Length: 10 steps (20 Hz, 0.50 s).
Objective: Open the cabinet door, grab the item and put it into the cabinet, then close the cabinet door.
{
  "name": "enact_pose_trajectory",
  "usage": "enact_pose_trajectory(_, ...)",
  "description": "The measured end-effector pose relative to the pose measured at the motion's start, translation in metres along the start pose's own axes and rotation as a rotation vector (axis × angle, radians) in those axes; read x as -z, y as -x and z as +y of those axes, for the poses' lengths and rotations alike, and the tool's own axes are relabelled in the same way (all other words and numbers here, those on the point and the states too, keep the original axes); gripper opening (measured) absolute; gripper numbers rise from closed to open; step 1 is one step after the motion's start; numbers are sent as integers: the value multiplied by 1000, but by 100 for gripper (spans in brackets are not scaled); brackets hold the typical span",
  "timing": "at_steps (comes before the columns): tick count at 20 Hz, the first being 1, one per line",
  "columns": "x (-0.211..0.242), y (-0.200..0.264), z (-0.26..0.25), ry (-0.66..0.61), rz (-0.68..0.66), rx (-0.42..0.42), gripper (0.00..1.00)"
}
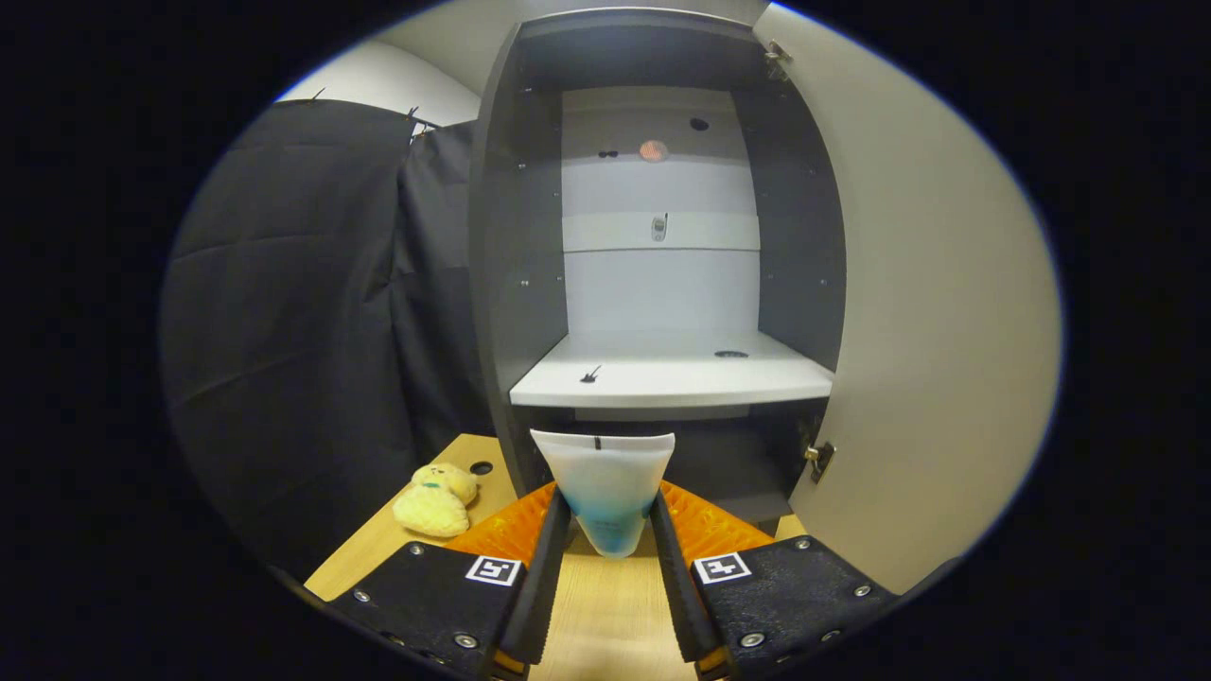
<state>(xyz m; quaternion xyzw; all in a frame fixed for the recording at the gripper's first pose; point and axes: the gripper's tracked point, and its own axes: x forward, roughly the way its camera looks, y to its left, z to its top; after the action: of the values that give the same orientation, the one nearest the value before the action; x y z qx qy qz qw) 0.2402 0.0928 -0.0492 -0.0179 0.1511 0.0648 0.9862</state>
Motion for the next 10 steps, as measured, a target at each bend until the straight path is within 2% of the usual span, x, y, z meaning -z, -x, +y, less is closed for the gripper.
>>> enact_pose_trajectory(10,-96,-85,-12,-6,-21,-13,52)
